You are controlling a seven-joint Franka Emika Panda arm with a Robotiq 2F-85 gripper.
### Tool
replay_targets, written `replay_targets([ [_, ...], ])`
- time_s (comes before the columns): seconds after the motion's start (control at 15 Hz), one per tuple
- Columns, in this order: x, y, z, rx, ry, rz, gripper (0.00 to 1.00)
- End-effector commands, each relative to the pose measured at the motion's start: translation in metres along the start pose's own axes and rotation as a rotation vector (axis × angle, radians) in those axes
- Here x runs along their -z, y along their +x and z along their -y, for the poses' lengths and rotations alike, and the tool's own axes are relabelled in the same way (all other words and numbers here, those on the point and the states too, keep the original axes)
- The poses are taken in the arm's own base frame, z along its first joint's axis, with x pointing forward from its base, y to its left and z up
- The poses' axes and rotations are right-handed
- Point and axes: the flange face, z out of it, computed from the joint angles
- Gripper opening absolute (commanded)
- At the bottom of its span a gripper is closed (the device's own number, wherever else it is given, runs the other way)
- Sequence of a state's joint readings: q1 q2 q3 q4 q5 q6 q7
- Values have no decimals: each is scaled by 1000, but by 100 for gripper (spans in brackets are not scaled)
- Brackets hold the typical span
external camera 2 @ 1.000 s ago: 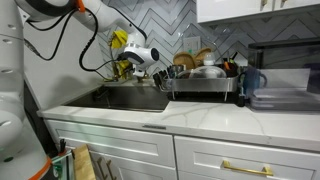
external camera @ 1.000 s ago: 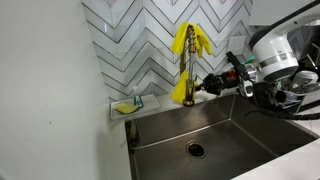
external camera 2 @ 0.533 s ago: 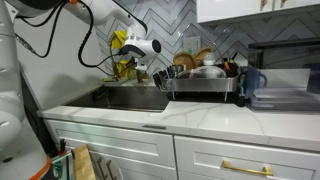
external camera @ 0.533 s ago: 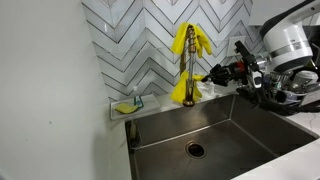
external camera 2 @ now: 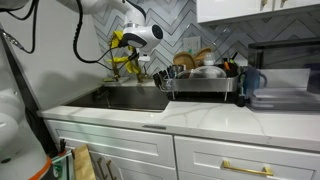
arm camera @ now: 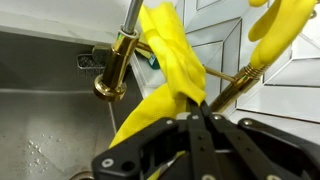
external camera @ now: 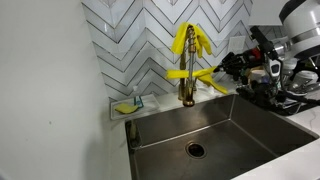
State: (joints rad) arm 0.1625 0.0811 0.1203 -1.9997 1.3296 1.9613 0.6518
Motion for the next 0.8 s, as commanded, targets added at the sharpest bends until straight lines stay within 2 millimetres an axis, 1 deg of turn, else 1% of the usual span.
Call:
replay_targets([
  [0.0, 29, -13, -8, 27, -2, -75, 0],
  [0.13, 38, -20, -7, 48, -15, -101, 0],
  [0.33, 46, -35, -10, 81, -62, -143, 0],
  [0.73, 62, -77, -13, 150, -195, -269, 0],
])
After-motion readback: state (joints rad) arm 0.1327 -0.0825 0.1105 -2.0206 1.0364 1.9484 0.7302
